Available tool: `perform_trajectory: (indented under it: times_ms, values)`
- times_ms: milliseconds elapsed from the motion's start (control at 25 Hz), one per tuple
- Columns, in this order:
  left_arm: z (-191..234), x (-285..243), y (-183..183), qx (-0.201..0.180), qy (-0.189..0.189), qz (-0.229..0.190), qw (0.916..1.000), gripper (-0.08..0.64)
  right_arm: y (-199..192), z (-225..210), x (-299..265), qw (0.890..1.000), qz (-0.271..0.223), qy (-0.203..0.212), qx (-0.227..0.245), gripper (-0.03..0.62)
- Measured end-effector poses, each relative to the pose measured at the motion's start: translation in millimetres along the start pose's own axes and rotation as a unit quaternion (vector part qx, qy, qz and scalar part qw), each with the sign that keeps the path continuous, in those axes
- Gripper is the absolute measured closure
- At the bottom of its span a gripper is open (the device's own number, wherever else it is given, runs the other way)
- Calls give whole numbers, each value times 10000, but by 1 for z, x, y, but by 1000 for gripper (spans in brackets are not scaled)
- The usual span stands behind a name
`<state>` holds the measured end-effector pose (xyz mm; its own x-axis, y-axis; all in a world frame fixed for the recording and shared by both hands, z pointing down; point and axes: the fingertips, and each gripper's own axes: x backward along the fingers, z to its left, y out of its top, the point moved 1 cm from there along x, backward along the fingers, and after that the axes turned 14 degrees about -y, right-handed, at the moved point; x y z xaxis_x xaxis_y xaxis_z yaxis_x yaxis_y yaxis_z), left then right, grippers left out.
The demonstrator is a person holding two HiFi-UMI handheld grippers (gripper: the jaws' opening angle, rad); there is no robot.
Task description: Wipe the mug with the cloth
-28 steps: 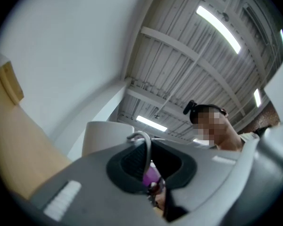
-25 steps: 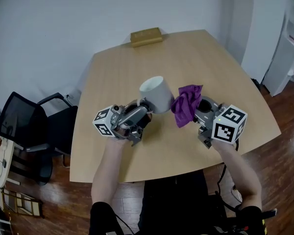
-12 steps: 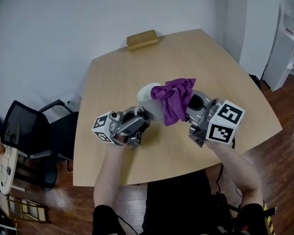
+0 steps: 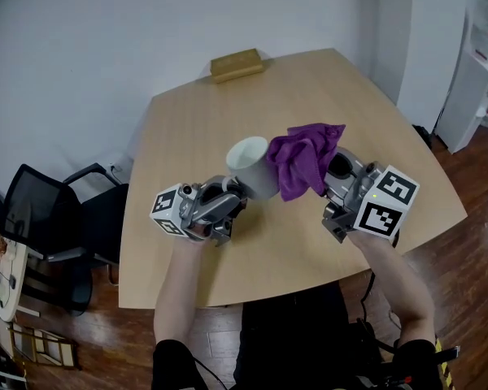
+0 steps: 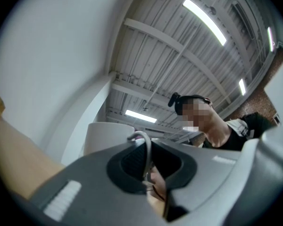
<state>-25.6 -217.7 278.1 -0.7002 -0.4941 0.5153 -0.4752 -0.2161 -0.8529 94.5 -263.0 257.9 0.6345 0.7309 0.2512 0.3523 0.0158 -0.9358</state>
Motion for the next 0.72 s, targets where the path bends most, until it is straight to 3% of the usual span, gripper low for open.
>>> perform_trajectory:
  times_ms: [120, 200, 280, 520, 600, 720]
  values:
    - [0, -3, -6, 23, -15, 110, 9999, 518, 17, 37, -8, 9947, -266, 311, 943, 515]
    - [-2, -6, -8, 13, -25, 125, 9999, 518, 1, 53, -11, 9884, -124, 418, 1452, 515]
    - [-3, -5, -7, -5, -16, 95, 10000, 518, -18, 57, -6, 9857, -16, 431, 1632, 515]
    - [-2, 5, 6, -186, 53, -35, 9998, 518, -75, 21, 7, 9886, 760, 128, 1294, 515]
    - [-5, 5, 7, -205, -54, -53, 9998, 518, -66, 2, 11, 9935, 781, -57, 826, 515]
    - [-12, -1, 6, -266, -257, 38, 9993, 518, -19, -5, 11, 9996, 282, 3, 56, 515]
